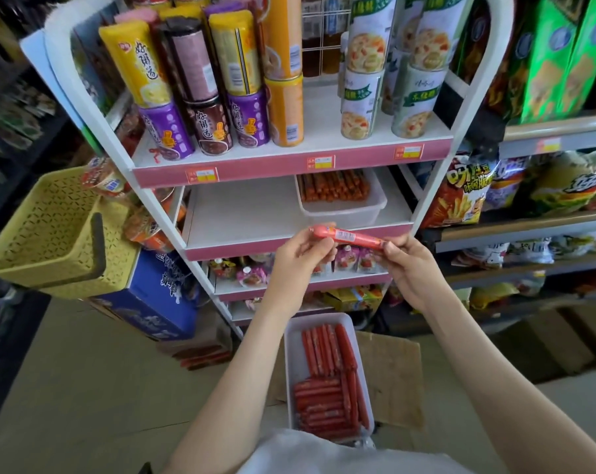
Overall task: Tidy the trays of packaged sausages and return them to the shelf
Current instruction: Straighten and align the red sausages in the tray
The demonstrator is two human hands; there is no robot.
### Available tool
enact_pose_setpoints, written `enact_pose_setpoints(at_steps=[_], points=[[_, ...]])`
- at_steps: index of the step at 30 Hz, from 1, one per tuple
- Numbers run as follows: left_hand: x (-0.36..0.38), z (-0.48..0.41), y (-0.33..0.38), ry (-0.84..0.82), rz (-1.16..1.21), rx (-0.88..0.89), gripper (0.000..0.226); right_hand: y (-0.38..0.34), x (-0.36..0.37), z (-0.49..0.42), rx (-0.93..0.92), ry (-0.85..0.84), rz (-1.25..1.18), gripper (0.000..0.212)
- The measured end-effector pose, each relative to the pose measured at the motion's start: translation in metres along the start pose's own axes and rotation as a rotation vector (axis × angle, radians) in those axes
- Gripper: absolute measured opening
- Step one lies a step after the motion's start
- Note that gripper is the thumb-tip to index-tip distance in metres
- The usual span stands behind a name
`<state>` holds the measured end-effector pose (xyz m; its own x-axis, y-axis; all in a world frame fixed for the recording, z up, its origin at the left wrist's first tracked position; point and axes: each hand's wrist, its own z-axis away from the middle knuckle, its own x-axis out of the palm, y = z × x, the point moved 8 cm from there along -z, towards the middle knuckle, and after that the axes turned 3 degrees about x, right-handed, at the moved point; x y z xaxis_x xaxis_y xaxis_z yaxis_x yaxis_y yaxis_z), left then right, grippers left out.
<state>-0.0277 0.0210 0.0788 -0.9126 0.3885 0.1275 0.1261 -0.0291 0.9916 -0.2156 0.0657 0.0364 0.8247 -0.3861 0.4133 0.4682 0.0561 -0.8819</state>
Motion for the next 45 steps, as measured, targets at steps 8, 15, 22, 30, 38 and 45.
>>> enact_pose_setpoints(at_steps=[8, 15, 22, 30, 38, 45], points=[[0.03, 0.007, 0.018, -0.041, -0.402, 0.277, 0.009, -0.022, 0.033, 0.017, -0.179, -0.107, 0.661, 0.013], [0.034, 0.007, 0.026, -0.002, -0.783, 0.458, 0.024, -0.062, 0.076, 0.055, -0.473, -0.172, 0.72, 0.034], [0.034, 0.003, 0.02, -0.085, -0.714, 0.316, 0.032, -0.063, 0.045, 0.036, -0.383, -0.025, 0.287, 0.022], [0.009, 0.008, 0.02, 0.098, -0.221, 0.163, 0.017, -0.04, 0.014, 0.016, -0.213, 0.041, -0.207, 0.011], [0.015, 0.01, 0.038, 0.156, -0.113, 0.257, 0.027, -0.01, 0.03, 0.003, -0.055, -0.121, -0.107, 0.035], [0.026, 0.013, 0.046, 0.095, -0.483, 0.516, 0.026, -0.017, 0.049, 0.008, -0.256, -0.123, 0.567, 0.03]])
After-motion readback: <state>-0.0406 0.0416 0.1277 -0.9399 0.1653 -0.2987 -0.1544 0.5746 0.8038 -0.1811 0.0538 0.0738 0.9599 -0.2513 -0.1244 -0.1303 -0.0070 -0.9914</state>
